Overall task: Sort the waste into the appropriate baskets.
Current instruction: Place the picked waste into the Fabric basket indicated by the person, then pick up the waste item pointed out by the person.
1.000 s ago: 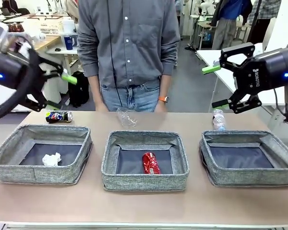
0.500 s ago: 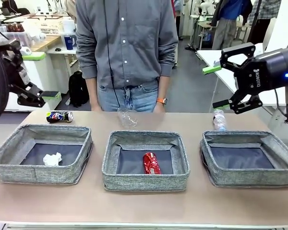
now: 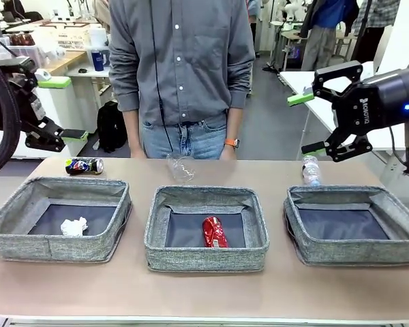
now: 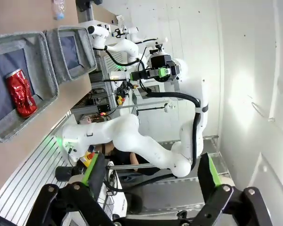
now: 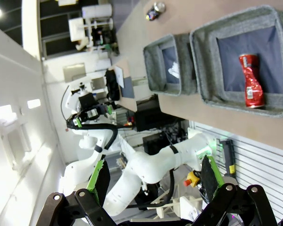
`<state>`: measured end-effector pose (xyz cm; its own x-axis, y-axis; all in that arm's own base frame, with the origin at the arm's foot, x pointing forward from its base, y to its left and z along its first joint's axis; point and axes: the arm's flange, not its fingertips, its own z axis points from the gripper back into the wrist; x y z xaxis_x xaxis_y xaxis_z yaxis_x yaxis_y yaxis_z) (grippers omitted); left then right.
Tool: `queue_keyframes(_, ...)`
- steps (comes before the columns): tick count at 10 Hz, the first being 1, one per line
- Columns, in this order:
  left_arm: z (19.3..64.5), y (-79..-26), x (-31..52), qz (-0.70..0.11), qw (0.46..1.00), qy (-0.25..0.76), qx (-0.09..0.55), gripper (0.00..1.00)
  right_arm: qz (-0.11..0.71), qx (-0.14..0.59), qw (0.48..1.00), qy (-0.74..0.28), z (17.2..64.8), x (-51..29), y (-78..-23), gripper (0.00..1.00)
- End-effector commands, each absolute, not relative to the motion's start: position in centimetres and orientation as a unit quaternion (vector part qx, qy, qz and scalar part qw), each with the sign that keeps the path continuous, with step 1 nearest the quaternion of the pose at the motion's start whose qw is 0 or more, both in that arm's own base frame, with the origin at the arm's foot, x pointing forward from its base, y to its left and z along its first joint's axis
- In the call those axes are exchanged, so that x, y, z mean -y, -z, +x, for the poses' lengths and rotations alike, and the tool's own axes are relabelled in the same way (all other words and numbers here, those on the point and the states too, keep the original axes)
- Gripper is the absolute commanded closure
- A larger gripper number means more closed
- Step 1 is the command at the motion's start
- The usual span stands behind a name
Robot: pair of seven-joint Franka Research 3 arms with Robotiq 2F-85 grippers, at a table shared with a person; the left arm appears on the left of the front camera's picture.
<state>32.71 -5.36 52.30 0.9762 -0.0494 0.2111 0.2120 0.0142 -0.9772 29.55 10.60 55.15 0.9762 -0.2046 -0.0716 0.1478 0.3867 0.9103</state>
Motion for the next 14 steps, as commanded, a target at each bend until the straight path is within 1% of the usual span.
queue_keyframes(1,32.57,-52.55,5.54,-0.703,0.703,0.086,0.064,0.00,0.556,0.032,0.825,0.096,29.77,-10.84,-55.14,0.00)
queue_keyframes(14,32.57,-52.55,5.54,-0.703,0.703,0.086,0.064,0.00,0.556,0.032,0.825,0.096,29.77,-10.84,-55.14,0.00)
